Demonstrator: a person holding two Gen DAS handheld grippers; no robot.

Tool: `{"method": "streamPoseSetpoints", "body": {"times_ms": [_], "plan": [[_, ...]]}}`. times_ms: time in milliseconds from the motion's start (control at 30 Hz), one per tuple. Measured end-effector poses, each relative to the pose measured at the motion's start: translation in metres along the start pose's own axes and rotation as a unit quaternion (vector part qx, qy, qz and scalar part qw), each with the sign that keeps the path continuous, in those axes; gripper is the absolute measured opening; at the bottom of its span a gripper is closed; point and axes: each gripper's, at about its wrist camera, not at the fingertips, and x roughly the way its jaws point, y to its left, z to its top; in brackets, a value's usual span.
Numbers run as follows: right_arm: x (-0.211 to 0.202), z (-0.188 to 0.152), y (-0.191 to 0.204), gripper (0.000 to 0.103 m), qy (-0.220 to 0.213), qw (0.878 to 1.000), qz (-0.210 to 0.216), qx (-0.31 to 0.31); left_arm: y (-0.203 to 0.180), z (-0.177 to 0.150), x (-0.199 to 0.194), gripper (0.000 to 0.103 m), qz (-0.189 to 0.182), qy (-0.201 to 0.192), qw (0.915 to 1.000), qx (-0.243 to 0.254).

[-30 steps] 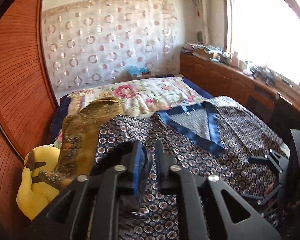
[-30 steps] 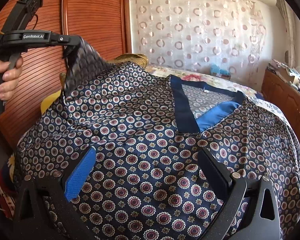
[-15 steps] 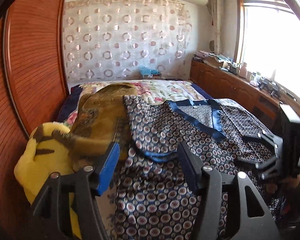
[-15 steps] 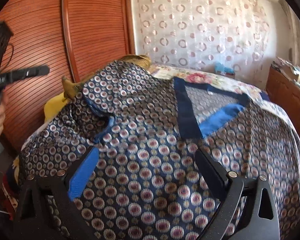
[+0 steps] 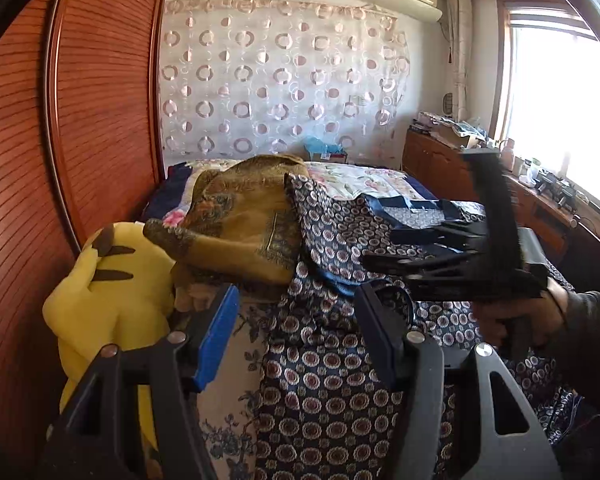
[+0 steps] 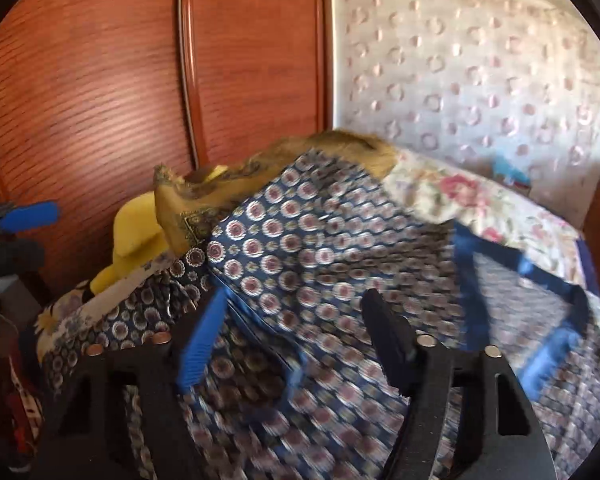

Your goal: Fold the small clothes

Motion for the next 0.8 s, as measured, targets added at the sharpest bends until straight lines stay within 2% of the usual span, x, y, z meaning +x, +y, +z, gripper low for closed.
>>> {"method": "streamPoseSetpoints", "body": {"times_ms": [100,200,267,300,367,433,500,667,733,767,800], "plan": [[0.026,0.004,0.009,0.069,0.023,0.999,0.024,0.007,0.002,-0.004,0.000,0.059,0.001,0.006,1.0000,0.000],[0.050,0.008,0.017,0.069,0.059,0.998,0.035,0.008,0.003,-0.008,-0.001,0.059,0.001,0.009,1.0000,-0.001],[0.056,0.009,0.022,0.069,0.069,0.997,0.037,-0.002,0.004,-0.009,-0.001,0.059,0.000,0.009,1.0000,-0.003],[0.058,0.009,0.025,0.064,0.071,0.997,0.033,-0.015,0.003,-0.009,0.000,0.059,-0.001,0.010,0.9999,-0.003],[0.065,0.009,0.032,0.046,0.087,0.995,0.017,-0.039,0.003,-0.010,0.000,0.059,-0.002,0.011,0.9999,-0.002],[0.072,0.008,0.032,0.017,0.099,0.994,0.005,-0.051,0.002,-0.010,0.000,0.059,-0.002,0.011,0.9999,-0.001],[0.071,0.008,0.026,0.011,0.093,0.995,-0.001,-0.046,0.000,-0.010,0.000,0.059,-0.002,0.011,0.9999,0.002],[0.056,0.014,-0.001,0.010,0.063,0.998,-0.026,-0.012,-0.005,-0.011,0.003,0.059,-0.005,0.013,0.9999,0.004],[0.050,0.016,-0.014,0.010,0.054,0.997,-0.053,0.001,-0.007,-0.010,0.005,0.059,-0.007,0.015,0.9999,0.004],[0.047,0.017,-0.020,0.013,0.050,0.997,-0.059,0.009,-0.008,-0.010,0.007,0.059,-0.008,0.015,0.9998,0.005],[0.044,0.018,-0.027,0.028,0.047,0.997,-0.059,0.020,-0.010,-0.009,0.008,0.059,-0.008,0.017,0.9998,0.005]]}}
